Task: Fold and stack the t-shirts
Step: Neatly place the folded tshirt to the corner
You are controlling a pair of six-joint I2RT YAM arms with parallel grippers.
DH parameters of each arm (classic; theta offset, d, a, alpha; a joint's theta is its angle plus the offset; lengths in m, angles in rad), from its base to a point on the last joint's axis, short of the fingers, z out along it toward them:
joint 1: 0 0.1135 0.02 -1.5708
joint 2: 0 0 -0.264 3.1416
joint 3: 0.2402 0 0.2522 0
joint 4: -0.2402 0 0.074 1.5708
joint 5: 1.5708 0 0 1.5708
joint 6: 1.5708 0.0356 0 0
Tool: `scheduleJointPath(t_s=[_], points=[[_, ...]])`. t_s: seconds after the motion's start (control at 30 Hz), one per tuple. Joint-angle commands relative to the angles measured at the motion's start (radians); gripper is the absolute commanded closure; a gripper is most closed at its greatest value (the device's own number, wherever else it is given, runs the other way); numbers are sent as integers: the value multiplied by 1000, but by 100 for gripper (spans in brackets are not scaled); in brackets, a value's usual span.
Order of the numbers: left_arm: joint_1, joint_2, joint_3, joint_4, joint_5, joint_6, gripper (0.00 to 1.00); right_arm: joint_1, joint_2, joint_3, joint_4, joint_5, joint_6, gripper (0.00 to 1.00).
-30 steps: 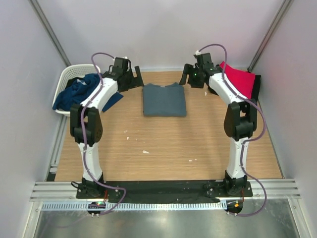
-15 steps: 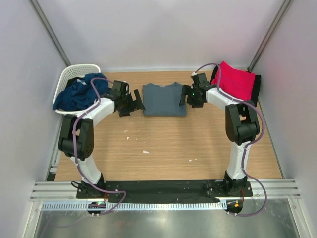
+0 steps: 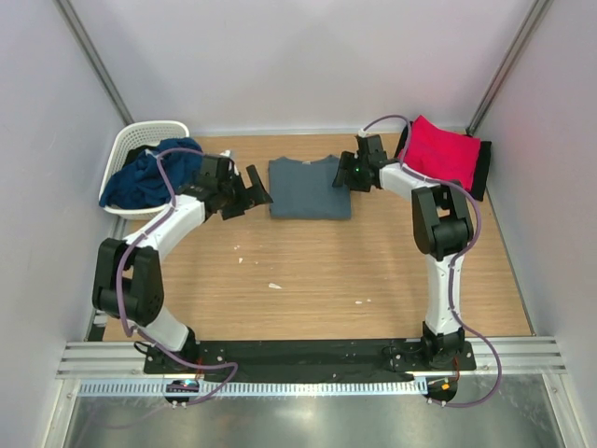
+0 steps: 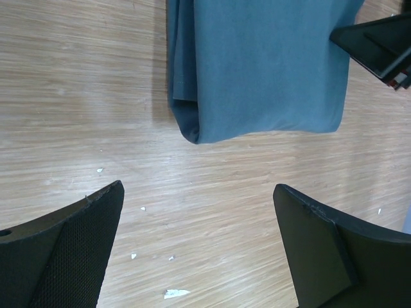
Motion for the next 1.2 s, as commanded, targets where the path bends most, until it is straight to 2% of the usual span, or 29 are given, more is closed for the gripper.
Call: scheduleJointPath(t_s=[0.0,0.13,0.2,0.23,0.27,0.37,0.5,0.7,0.9,1.17], points=[[-2,-73,-3,-13,12,-5,0,0,62,41,5,3,21,37],[-1,-122,-19,-22,-2,-5,0,3,113,55,-7,15,22,48],[-1,-145,-32,-28,-17,-2,0,3,125,63,-32,43,16,68],[-2,-145,-33,-30,-17,1,0,3,125,66,-32,43,16,68],[-1,-159,-33,-33,-25,4,0,1,125,70,-48,69,10,83],[4,-180,-29,-51,-37,17,0,-3,116,130,-110,106,-16,99],[22,-191,-9,-59,-39,32,0,-28,131,308,-223,205,-61,99],[53,-193,14,-68,-36,66,0,-114,235,702,-413,258,-77,99],[80,-174,45,-82,-9,102,0,-184,203,751,-444,254,-100,99],[88,-142,79,-100,9,126,0,-207,137,842,-490,303,-249,99]])
